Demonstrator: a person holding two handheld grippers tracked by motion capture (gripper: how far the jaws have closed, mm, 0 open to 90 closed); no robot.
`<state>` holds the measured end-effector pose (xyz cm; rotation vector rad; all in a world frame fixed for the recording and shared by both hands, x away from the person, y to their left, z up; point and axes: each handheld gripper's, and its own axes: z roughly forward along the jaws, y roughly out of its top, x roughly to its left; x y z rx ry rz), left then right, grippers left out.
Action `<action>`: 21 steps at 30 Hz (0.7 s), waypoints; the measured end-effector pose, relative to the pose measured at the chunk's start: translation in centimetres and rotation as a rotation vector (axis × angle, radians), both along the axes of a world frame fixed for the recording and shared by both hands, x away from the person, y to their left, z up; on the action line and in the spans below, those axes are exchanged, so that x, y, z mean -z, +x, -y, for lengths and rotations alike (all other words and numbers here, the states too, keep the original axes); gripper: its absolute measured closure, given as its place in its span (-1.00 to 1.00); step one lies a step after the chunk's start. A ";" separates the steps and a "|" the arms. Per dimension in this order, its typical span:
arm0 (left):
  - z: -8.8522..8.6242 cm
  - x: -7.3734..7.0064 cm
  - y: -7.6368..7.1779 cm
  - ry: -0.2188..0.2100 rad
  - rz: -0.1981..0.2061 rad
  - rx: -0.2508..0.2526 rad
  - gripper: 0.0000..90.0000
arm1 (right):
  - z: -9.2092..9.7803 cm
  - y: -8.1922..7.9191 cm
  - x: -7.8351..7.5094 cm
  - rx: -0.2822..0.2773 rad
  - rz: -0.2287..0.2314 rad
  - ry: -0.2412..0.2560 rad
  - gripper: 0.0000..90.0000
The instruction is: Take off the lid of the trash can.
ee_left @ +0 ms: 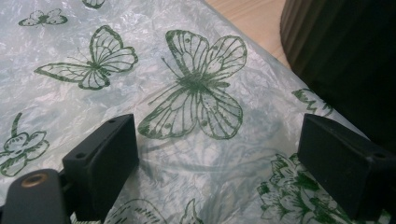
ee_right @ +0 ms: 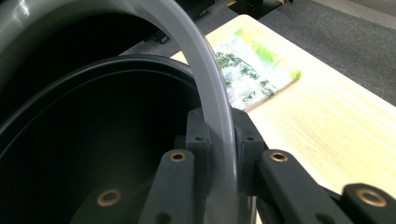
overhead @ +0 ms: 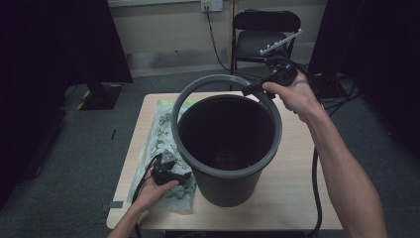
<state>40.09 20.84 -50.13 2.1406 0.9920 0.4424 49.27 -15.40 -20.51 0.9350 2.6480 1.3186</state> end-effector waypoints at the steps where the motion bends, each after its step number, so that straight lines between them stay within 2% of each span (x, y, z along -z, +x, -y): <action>1: 0.0 0.0 0.0 0.000 0.000 0.000 -0.74 | 0.3 0.1 -0.1 0.003 -0.013 0.044 0.79; 2: 0.0 0.0 0.0 0.000 0.000 0.000 -0.75 | 0.6 0.3 -0.3 -0.001 -0.024 0.083 0.79; 5: 0.0 0.0 0.0 0.000 0.000 0.000 -0.75 | 0.9 0.3 -0.4 0.006 -0.011 0.061 0.79; 8: 0.0 0.0 0.0 0.000 0.000 0.000 -0.75 | 1.1 0.5 0.5 0.042 -0.019 0.042 0.79; 13: 0.0 0.0 0.0 0.000 0.000 0.000 -0.74 | 2.0 1.1 2.2 0.114 -0.052 0.143 0.79; 17: 0.0 0.0 0.0 -0.003 0.001 0.001 -0.74 | 2.7 1.6 2.7 0.200 -0.069 0.195 0.79; 21: 0.0 0.0 0.0 -0.002 0.001 0.001 -0.74 | 3.4 2.0 2.9 0.275 -0.082 0.220 0.79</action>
